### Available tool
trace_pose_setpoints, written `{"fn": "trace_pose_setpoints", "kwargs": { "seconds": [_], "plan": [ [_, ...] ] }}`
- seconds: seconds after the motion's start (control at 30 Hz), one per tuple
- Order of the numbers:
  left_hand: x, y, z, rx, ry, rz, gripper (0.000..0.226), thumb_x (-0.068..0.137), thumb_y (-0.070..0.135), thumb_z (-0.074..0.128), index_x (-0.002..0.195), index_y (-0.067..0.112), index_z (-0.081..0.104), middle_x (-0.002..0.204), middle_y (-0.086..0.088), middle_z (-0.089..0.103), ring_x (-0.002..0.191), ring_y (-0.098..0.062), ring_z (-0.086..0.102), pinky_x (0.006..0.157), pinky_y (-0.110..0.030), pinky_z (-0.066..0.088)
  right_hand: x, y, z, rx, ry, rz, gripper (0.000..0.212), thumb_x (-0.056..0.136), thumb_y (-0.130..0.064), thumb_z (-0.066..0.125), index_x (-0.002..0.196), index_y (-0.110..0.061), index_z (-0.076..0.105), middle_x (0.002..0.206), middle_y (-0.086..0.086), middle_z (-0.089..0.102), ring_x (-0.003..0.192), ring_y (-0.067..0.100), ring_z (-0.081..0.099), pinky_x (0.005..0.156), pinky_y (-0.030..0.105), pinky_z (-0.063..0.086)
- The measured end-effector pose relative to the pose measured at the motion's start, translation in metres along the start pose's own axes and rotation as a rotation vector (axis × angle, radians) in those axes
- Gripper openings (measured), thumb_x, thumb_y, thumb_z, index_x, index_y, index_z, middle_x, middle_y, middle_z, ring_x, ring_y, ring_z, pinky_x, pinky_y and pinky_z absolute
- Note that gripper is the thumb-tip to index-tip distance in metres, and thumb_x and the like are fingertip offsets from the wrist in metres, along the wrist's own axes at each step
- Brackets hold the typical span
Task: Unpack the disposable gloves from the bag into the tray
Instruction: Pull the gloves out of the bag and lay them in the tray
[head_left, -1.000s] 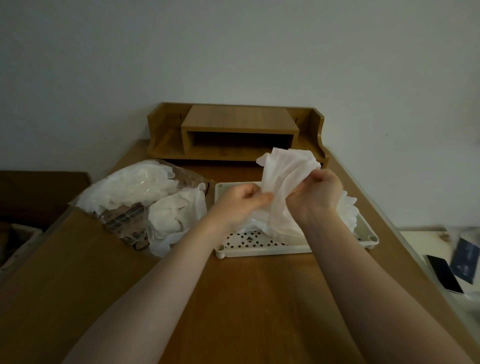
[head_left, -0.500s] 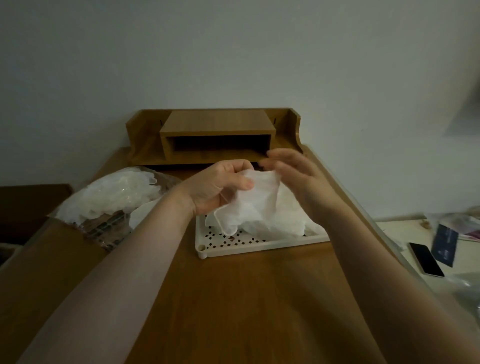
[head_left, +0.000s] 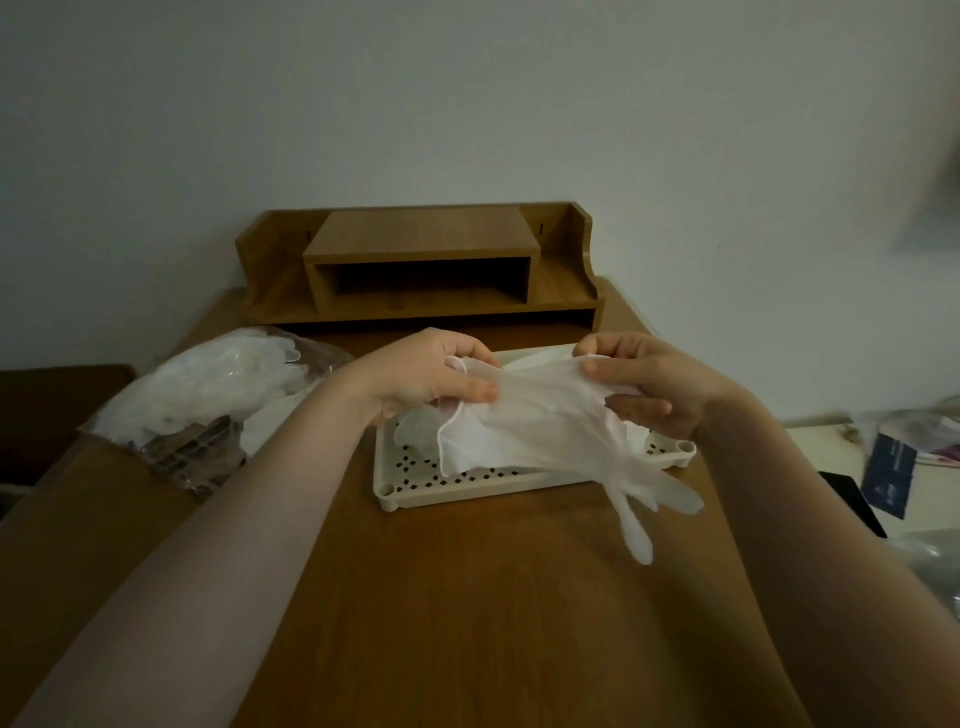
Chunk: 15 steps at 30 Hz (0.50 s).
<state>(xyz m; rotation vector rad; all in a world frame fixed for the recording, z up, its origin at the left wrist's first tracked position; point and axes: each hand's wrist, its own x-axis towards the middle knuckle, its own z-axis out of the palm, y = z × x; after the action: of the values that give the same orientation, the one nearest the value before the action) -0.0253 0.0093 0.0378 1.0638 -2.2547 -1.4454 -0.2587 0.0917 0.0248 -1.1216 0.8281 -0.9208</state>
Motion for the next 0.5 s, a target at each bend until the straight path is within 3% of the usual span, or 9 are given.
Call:
{"fn": "trace_pose_setpoints", "kwargs": {
  "seconds": [0.07, 0.13, 0.2, 0.27, 0.37, 0.5],
  "plan": [
    [0.009, 0.001, 0.006, 0.129, 0.082, 0.003, 0.012, 0.082, 0.018, 0.071, 0.091, 0.023, 0.067, 0.091, 0.000, 0.068, 0.078, -0.014, 0.060, 0.069, -0.026, 0.050, -0.001, 0.002, -0.008, -0.177, 0.193, 0.043, 0.020, 0.088, -0.015, 0.056, 0.073, -0.009, 0.068, 0.056, 0.001, 0.052, 0.034, 0.005, 0.037, 0.037, 0.012, 0.038],
    [0.019, 0.003, 0.010, 0.179, 0.145, 0.023, 0.011, 0.083, 0.019, 0.070, 0.091, 0.025, 0.066, 0.089, 0.004, 0.066, 0.076, -0.009, 0.059, 0.066, -0.021, 0.048, 0.000, 0.002, -0.015, -0.387, 0.423, 0.086, 0.019, 0.091, -0.017, 0.058, 0.077, -0.009, 0.066, 0.066, 0.004, 0.058, 0.050, 0.011, 0.050, 0.049, 0.017, 0.047],
    [0.029, 0.007, 0.010, 0.152, 0.191, 0.056, 0.012, 0.083, 0.019, 0.070, 0.094, 0.024, 0.067, 0.092, 0.005, 0.068, 0.085, -0.010, 0.064, 0.075, -0.025, 0.052, 0.003, 0.002, -0.025, -0.498, 0.641, 0.058, 0.019, 0.092, -0.023, 0.060, 0.087, -0.006, 0.066, 0.085, 0.008, 0.064, 0.075, 0.018, 0.061, 0.068, 0.026, 0.054],
    [0.041, 0.014, 0.008, 0.108, 0.257, 0.107, 0.016, 0.082, 0.019, 0.071, 0.097, 0.020, 0.067, 0.095, 0.003, 0.069, 0.090, -0.012, 0.065, 0.085, -0.033, 0.053, 0.007, -0.003, -0.033, -0.585, 0.764, -0.043, 0.030, 0.093, -0.029, 0.056, 0.096, 0.001, 0.063, 0.092, 0.012, 0.064, 0.085, 0.022, 0.060, 0.081, 0.036, 0.052],
    [0.061, 0.028, 0.007, 0.049, 0.353, 0.202, 0.014, 0.083, 0.020, 0.071, 0.095, 0.016, 0.067, 0.095, 0.002, 0.071, 0.092, -0.012, 0.066, 0.089, -0.034, 0.052, 0.013, -0.018, -0.037, -0.607, 0.891, -0.243, 0.024, 0.098, -0.028, 0.048, 0.089, -0.009, 0.058, 0.084, 0.003, 0.057, 0.079, 0.016, 0.054, 0.079, 0.035, 0.049],
    [0.085, 0.039, 0.005, 0.061, 0.482, 0.301, 0.007, 0.088, 0.018, 0.065, 0.096, 0.018, 0.065, 0.097, 0.004, 0.067, 0.092, -0.011, 0.061, 0.072, -0.021, 0.049, 0.025, -0.037, -0.039, -0.837, 1.067, -0.500, 0.014, 0.100, -0.024, 0.042, 0.091, -0.015, 0.047, 0.081, -0.009, 0.049, 0.073, 0.006, 0.047, 0.069, 0.021, 0.042]
  ]
}}
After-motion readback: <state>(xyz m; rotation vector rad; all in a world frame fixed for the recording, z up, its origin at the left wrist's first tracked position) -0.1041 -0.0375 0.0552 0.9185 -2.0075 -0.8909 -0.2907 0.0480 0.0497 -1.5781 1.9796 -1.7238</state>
